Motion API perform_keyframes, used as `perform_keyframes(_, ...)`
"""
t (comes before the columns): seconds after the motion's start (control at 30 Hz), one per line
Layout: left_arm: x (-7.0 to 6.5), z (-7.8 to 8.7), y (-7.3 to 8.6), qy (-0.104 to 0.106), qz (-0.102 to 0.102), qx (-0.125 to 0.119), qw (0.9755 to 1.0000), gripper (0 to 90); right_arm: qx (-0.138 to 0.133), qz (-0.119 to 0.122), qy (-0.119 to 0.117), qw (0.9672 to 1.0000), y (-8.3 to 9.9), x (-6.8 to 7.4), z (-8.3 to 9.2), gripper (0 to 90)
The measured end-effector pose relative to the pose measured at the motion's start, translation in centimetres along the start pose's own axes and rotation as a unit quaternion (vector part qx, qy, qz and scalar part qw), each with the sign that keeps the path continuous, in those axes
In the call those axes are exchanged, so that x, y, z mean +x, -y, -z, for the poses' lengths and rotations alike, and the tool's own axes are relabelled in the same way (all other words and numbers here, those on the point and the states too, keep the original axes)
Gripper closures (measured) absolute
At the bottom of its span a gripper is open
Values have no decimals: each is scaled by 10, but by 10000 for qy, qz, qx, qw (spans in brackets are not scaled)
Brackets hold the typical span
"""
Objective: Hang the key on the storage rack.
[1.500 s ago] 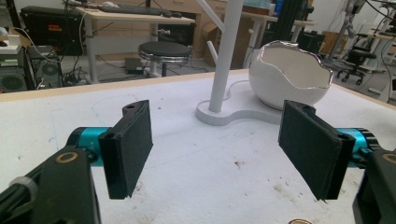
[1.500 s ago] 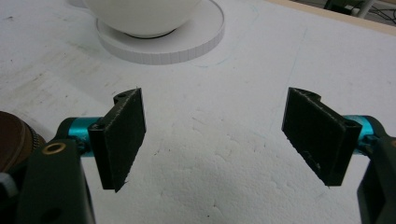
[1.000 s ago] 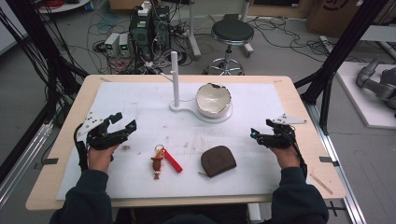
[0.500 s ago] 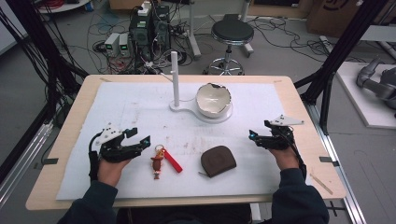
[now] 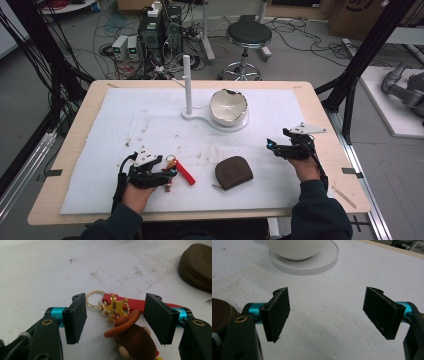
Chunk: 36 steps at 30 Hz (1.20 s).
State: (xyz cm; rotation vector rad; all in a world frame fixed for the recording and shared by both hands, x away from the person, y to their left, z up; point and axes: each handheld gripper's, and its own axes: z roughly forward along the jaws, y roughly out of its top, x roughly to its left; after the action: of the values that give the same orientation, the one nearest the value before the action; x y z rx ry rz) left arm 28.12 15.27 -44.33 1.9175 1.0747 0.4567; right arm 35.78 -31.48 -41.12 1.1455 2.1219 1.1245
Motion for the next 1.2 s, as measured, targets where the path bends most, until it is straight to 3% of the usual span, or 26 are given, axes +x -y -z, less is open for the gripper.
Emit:
perform_keyframes(0.13, -4, -7, 2, 84, -29, 341, 9994, 326, 22, -2, 4, 10000, 1, 0, 1, 220)
perform_keyframes(0.27, -2, -10, 0, 300, -143, 492, 9982, 395, 36, 18, -32, 10000, 2, 0, 2, 220)
perform_keyframes(0.3, 0, -10, 0, 392, -229, 515, 9976, 466, 26, 24, -41, 10000, 2, 1, 1, 220)
perform_keyframes(0.4, 11, -9, -4, 685, -1, 539, 9962, 517, 50, 50, -60, 10000, 1, 2, 1, 220)
perform_keyframes(0.47, 16, -10, -5, 725, 25, 522, 9960, 527, 54, 66, -61, 9999, 1, 2, 1, 220)
perform_keyframes(0.6, 30, -12, -12, 604, -134, 402, 9973, 557, 22, 57, -83, 9999, 2, 2, 1, 220)
perform_keyframes(0.77, 34, -14, -16, 400, -412, 366, 9977, 559, 101, 79, -98, 9999, 2, 3, -1, 220)
perform_keyframes(0.87, 33, -14, -15, 302, -304, 433, 9981, 541, 106, 76, -84, 9999, 2, 4, 0, 220)
perform_keyframes(0.9, 31, -13, -14, 267, -222, 485, 9982, 449, 105, 78, -87, 9999, 2, 4, 0, 220)
perform_keyframes(1.03, 18, -5, -6, -23, -314, 818, 9962, 427, 88, 58, -76, 9999, 2, 3, 1, 220)
perform_keyframes(1.1, 15, -3, -2, -120, -281, 772, 9965, 421, 73, 64, -86, 9999, 2, 2, 1, 220)
perform_keyframes(1.2, 17, -4, -3, -104, -167, 774, 9968, 430, 89, 49, -102, 9999, 2, 2, 0, 220)
